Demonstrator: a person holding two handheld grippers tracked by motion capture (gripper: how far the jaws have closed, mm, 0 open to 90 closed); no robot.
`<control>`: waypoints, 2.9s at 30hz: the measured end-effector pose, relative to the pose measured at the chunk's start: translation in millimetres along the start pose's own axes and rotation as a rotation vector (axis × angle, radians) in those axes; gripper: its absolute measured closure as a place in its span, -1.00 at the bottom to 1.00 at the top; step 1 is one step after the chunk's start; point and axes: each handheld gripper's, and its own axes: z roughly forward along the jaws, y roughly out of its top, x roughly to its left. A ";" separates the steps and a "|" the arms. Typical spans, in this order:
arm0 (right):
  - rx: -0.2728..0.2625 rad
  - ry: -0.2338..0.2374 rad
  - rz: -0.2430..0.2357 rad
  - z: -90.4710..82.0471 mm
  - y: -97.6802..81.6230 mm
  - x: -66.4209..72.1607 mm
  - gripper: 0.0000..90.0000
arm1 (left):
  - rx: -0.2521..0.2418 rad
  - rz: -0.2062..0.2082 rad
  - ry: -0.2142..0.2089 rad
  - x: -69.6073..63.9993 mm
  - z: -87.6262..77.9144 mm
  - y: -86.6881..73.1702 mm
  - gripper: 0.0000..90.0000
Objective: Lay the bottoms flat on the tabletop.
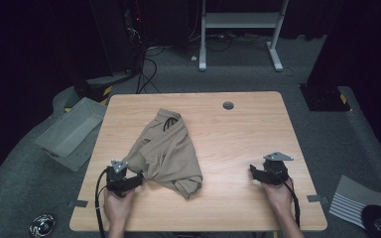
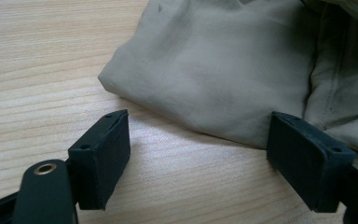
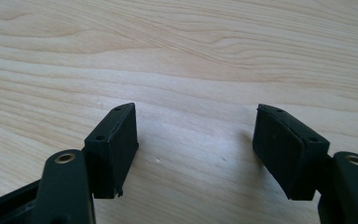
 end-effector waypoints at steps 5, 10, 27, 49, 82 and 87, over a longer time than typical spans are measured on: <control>0.001 0.084 -0.046 11.4 14.2 24.4 -0.32 | 0.000 0.001 -0.002 0.0 0.0 0.0 -0.52; -0.031 0.126 -0.098 16.4 28.3 47.5 -0.28 | 0.000 0.001 -0.003 -0.2 0.0 -0.1 -0.52; -0.044 0.306 -0.176 41.9 76.2 101.2 -0.24 | 0.000 0.001 -0.004 -0.2 0.0 -0.1 -0.52; -0.061 0.429 -0.273 53.4 118.5 161.3 -0.29 | -0.003 0.000 -0.008 -0.1 0.1 -0.1 -0.51; 0.049 0.364 -0.342 81.3 90.3 151.3 -0.09 | -0.002 0.005 -0.010 -0.3 0.1 -0.1 -0.52; 0.048 0.354 -0.328 77.3 86.2 140.5 -0.09 | -0.002 0.007 -0.010 -0.2 0.0 -0.1 -0.52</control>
